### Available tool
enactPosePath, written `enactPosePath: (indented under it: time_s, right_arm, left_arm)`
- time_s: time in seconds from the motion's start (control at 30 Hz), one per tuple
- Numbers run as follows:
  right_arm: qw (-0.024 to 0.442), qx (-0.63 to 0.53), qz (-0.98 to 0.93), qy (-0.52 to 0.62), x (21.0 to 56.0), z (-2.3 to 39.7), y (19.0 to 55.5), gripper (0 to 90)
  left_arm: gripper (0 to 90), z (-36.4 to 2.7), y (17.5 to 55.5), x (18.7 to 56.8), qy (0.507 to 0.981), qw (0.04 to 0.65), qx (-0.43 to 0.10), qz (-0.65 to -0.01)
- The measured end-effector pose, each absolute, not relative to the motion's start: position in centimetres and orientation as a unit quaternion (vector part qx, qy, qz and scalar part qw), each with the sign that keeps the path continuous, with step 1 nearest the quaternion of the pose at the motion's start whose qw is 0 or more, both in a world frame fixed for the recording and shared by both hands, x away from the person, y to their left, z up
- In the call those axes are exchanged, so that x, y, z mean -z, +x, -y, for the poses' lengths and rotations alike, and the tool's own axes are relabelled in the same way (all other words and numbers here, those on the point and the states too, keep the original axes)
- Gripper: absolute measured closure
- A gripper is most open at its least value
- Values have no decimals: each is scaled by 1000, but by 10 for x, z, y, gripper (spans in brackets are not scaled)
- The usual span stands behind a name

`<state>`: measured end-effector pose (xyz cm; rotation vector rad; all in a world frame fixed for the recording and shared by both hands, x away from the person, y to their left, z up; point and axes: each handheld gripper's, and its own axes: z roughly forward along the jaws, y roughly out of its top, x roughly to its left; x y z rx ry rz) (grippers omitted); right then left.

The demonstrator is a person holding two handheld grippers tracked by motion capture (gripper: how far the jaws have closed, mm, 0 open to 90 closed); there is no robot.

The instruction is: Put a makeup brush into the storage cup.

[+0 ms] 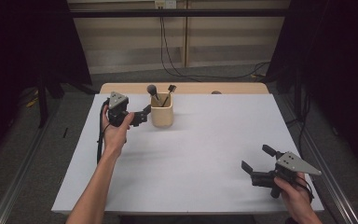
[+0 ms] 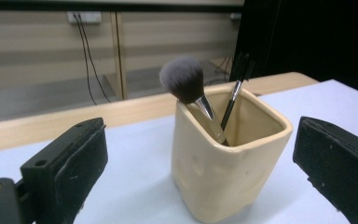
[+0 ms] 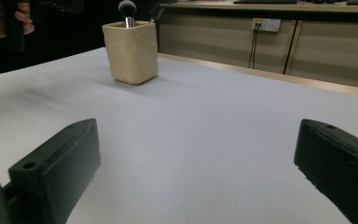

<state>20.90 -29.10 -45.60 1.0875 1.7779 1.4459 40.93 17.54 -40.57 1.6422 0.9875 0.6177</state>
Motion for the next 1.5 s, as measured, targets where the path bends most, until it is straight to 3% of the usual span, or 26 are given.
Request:
enactPosePath:
  time_s: [1.5]
  right_arm:
    - [304,-541,-664,417,456,293,205,0]
  left_arm:
    - [39,-225,293,402,690,558,-264,-379]
